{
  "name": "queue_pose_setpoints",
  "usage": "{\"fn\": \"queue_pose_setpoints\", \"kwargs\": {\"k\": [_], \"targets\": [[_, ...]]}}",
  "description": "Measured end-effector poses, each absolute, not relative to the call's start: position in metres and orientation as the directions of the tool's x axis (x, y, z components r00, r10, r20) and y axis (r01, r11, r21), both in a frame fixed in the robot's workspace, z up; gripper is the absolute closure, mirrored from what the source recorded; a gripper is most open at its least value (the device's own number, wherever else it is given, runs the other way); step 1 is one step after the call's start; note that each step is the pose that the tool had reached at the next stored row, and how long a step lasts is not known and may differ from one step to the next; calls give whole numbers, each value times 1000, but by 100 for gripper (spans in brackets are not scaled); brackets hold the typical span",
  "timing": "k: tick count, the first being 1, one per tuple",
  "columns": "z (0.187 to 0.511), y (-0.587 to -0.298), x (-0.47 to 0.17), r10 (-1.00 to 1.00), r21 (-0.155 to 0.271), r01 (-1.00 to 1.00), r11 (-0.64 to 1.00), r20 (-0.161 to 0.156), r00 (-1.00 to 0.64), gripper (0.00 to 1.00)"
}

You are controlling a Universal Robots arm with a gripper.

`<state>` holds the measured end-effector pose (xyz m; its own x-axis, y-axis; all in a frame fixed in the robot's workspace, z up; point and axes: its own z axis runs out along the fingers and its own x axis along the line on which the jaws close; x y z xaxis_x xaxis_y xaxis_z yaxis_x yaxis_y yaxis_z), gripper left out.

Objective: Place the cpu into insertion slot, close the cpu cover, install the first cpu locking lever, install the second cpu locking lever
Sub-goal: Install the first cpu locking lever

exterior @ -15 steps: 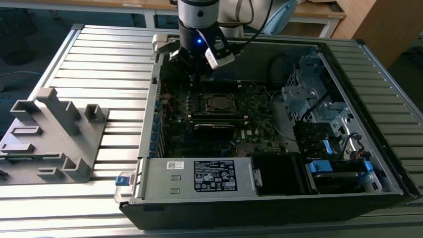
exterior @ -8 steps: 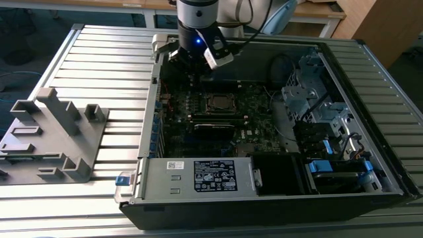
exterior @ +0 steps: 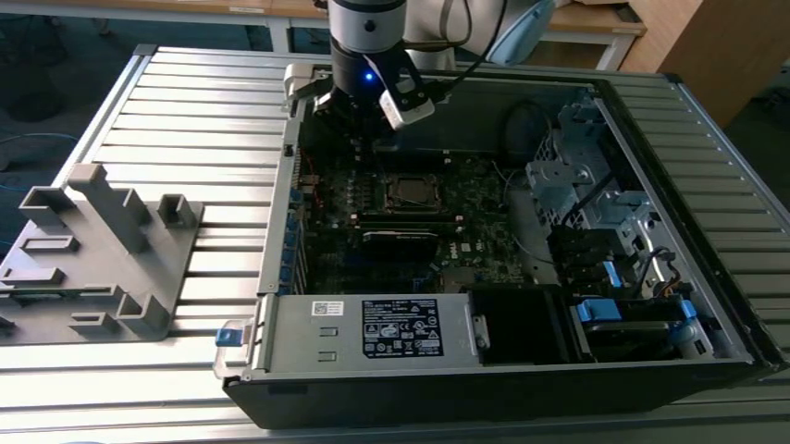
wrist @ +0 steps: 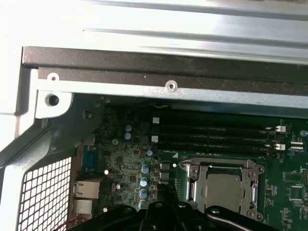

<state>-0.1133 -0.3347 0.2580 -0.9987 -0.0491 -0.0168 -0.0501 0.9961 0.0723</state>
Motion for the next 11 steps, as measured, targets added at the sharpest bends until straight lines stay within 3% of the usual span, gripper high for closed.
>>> {"fn": "queue_pose_setpoints", "kwargs": {"k": [11], "targets": [[258,-335,-113,-49,75,-50,996,-17,-999,90]]}}
